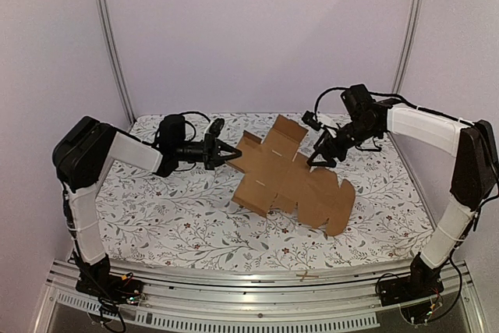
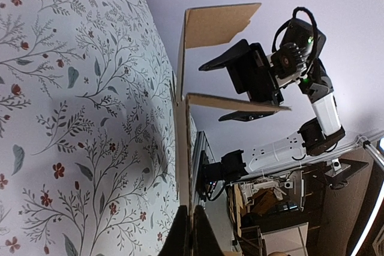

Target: Fold the paper box

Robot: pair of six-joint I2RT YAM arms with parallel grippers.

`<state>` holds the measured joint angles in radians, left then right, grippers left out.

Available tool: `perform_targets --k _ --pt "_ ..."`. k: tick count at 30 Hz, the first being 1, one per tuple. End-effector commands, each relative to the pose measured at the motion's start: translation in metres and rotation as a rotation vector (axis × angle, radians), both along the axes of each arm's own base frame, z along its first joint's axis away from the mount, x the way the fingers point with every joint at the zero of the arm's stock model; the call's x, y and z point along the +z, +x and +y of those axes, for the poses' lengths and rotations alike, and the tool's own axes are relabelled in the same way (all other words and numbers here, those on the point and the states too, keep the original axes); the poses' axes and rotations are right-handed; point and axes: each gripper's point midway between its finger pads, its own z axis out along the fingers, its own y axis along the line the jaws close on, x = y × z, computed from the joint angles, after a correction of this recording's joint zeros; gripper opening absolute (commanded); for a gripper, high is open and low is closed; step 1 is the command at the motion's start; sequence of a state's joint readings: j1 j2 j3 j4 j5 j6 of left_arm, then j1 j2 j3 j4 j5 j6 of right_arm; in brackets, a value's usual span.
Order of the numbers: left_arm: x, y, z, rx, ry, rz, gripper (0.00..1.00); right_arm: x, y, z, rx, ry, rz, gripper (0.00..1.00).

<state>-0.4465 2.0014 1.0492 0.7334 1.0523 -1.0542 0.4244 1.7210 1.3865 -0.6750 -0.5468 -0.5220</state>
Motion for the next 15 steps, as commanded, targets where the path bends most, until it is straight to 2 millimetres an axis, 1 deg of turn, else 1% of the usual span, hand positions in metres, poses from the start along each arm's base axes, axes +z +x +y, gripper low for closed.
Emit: perform_targets --k 1,4,8,10,14,15 --pt "0.004 0.000 0.003 -0.011 -0.066 0.011 0.00 -0.016 0.005 0.003 0.005 -0.020 -0.014 0.76" --pt "0.005 -0.001 0.002 -0.020 -0.089 0.021 0.00 -0.021 0.010 0.003 -0.009 -0.025 -0.010 0.77" --pt "0.005 -0.003 0.003 -0.021 -0.093 0.017 0.00 -0.016 0.018 0.006 -0.019 -0.019 -0.027 0.78" --pt "0.006 -0.003 0.002 -0.023 -0.094 0.014 0.00 -0.019 0.021 0.006 -0.027 -0.028 -0.020 0.78" --pt "0.008 -0.003 0.003 -0.016 -0.095 0.003 0.00 -0.027 0.019 0.011 -0.013 -0.014 0.037 0.78" --pt "0.009 -0.003 0.003 -0.016 -0.096 0.000 0.00 -0.032 0.016 0.012 -0.009 -0.014 0.072 0.78"
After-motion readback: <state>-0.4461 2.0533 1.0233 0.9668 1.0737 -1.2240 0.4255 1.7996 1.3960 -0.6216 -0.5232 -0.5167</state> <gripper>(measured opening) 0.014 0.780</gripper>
